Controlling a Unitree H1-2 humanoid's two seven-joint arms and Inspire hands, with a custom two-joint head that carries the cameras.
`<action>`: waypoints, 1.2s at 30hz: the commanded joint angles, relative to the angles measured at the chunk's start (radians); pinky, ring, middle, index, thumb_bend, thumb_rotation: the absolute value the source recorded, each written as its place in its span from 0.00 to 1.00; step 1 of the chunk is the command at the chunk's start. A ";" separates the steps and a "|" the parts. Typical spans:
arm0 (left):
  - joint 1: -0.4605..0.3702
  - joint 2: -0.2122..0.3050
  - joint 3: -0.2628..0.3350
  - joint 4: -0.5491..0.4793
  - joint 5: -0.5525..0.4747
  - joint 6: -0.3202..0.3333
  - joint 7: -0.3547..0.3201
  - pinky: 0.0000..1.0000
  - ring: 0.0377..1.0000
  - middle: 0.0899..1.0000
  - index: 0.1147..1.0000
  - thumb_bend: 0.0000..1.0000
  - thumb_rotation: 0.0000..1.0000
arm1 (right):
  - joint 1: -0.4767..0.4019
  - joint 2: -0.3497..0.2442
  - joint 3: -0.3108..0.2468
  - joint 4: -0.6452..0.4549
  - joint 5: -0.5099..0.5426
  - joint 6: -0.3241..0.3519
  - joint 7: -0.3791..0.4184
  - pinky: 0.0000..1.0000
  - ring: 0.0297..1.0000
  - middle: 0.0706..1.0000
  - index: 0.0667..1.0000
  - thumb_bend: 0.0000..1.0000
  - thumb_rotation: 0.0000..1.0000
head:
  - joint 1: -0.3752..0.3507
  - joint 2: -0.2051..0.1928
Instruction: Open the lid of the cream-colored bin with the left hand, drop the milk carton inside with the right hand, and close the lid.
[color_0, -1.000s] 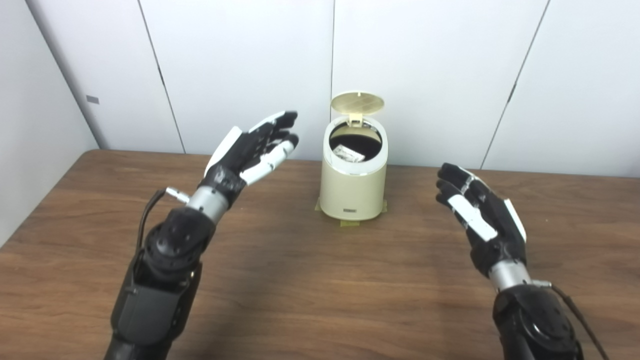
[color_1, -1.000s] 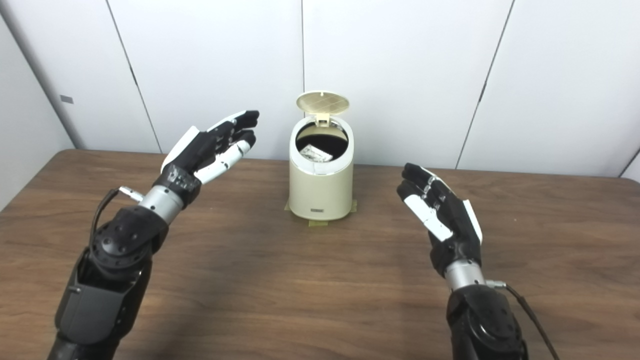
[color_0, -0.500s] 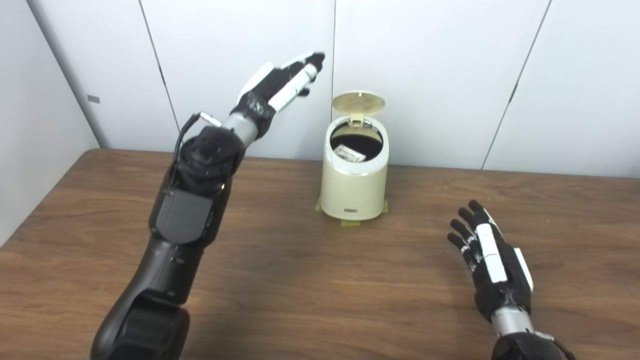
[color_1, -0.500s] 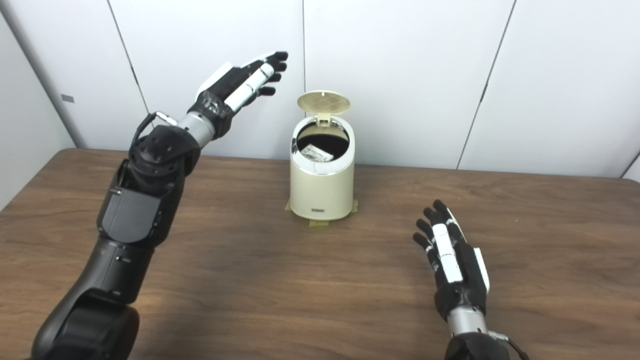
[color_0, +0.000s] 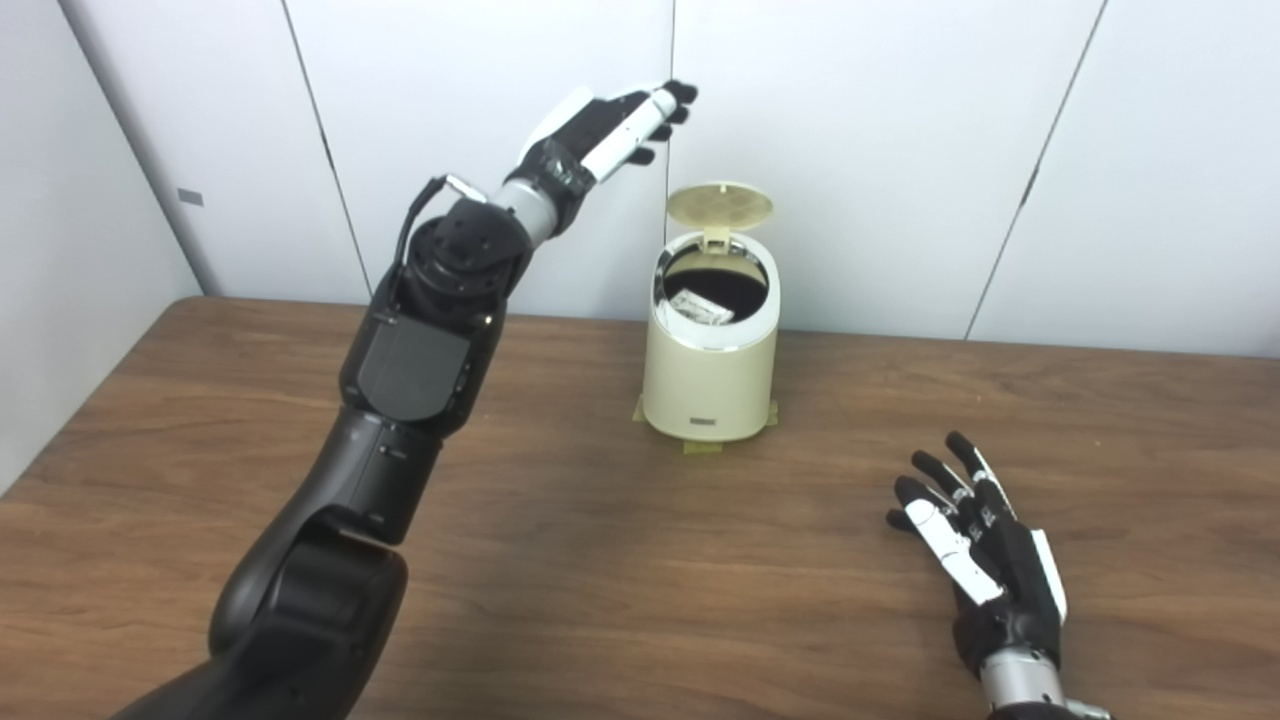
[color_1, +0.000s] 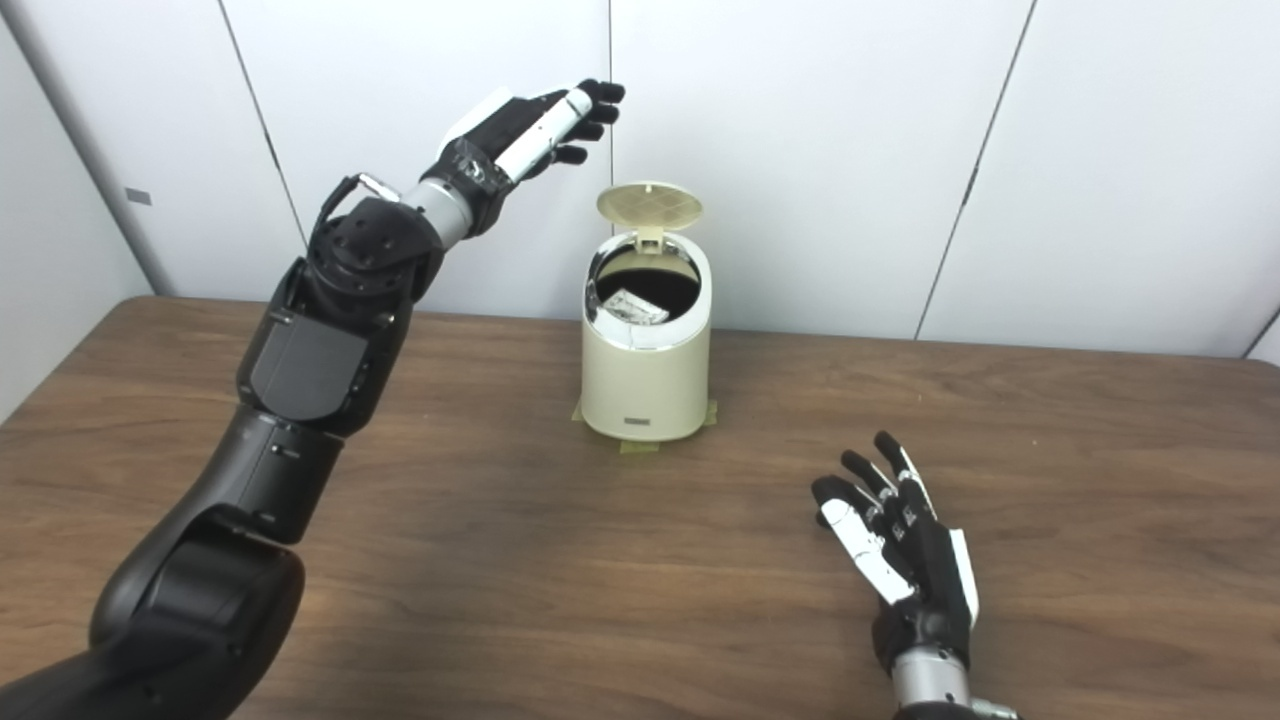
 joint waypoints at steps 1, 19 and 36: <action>-0.059 0.022 -0.020 -0.044 0.020 -0.045 -0.020 0.88 0.93 0.89 0.89 0.35 1.00 | -0.015 0.015 -0.006 -0.011 0.015 -0.011 -0.006 0.63 0.76 0.80 0.91 0.53 0.36 | -0.004 0.001; -0.023 0.127 -0.192 -0.163 0.231 -0.066 -0.143 0.90 0.91 0.86 0.84 0.45 0.99 | -0.041 -0.038 0.067 0.032 -0.196 -0.071 -0.050 0.56 0.69 0.74 0.89 0.53 0.56 | -0.026 0.004; 0.051 0.183 -0.267 -0.262 0.349 -0.075 -0.267 0.80 0.84 0.86 0.85 0.46 1.00 | -0.049 -0.024 0.056 0.031 -0.194 -0.061 -0.055 0.59 0.69 0.73 0.91 0.50 0.58 | -0.084 -0.001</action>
